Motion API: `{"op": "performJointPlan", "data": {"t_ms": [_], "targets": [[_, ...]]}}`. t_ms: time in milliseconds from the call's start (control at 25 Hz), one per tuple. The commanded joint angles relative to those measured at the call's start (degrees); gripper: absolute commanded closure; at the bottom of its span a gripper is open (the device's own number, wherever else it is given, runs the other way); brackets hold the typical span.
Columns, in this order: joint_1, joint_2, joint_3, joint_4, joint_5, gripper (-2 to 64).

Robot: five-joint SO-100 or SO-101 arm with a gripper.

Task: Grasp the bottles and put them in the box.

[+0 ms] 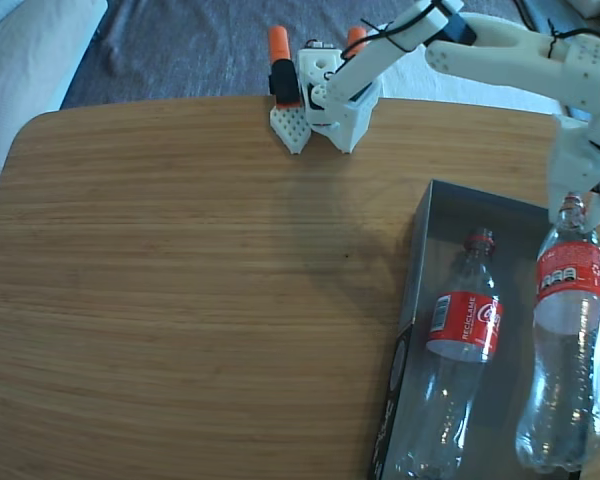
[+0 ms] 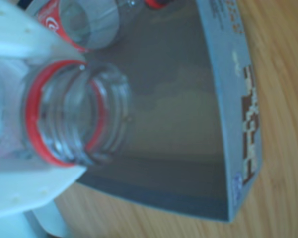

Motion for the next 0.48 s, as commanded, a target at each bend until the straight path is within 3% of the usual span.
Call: {"op": "performJointPlan", "data": {"t_ms": [0, 440], "targets": [[0.79, 0.88, -3.96, 0.62, -2.29, 61.9], [0.7, -2.11, -3.96, 0.62, -6.86, 61.9]]}}
